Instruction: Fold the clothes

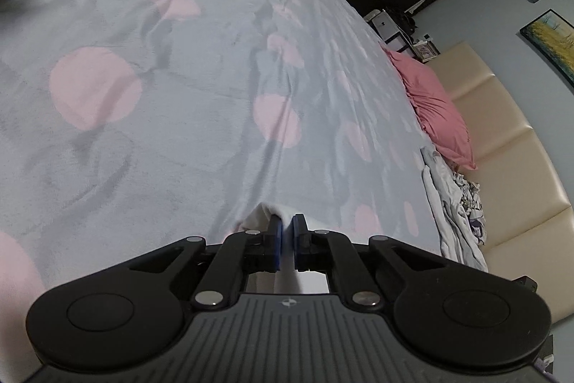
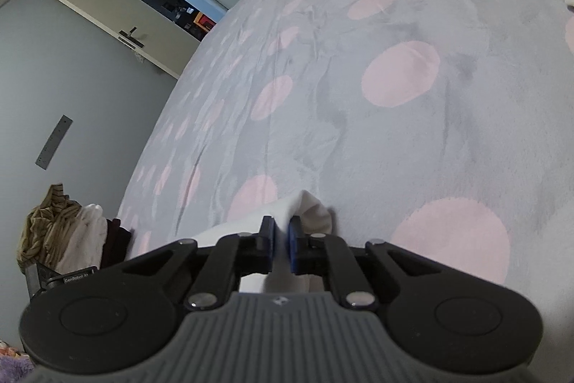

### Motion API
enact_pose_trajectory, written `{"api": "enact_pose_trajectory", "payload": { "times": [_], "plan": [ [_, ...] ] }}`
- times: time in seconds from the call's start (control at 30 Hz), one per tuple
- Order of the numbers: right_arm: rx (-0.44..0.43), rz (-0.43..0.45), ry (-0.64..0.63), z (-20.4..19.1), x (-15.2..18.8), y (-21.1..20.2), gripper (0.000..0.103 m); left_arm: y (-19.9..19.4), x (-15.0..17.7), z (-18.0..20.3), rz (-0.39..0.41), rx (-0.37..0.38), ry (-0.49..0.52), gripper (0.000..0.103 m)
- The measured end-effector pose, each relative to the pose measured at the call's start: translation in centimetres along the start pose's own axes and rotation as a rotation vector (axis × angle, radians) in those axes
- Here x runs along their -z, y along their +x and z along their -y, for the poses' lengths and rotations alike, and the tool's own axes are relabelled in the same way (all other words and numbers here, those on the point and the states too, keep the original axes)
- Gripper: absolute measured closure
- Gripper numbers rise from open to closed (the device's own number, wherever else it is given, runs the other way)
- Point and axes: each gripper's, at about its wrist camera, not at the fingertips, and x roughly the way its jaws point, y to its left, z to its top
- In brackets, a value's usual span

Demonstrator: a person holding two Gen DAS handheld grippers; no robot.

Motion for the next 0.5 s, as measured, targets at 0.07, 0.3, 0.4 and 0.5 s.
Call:
{"api": "enact_pose_trajectory", "payload": {
  "times": [0.07, 0.3, 0.4, 0.5],
  "plan": [
    [0.003, -0.004, -0.001, 0.0, 0.0, 0.0, 0.092, 0.2, 0.1, 0.0, -0.004, -0.014, 0.01, 0.095],
    [0.035, 0.031, 0.039, 0.6, 0.6, -2.3, 0.07, -1.5, 0.8, 0.1, 0.025, -0.088, -0.001, 0.071],
    [0.08, 0.073, -0.031, -0.6, 1.4, -4.1, 0.07, -2.9, 1.5, 1.6, 0.071, -0.148, 0.092, 0.071],
    [0.146, 0.116, -0.18, -3.1, 2.6, -5.7, 0.075, -4.2, 2.5, 3.8, 0.115, -0.205, 0.219, 0.071]
  ]
}}
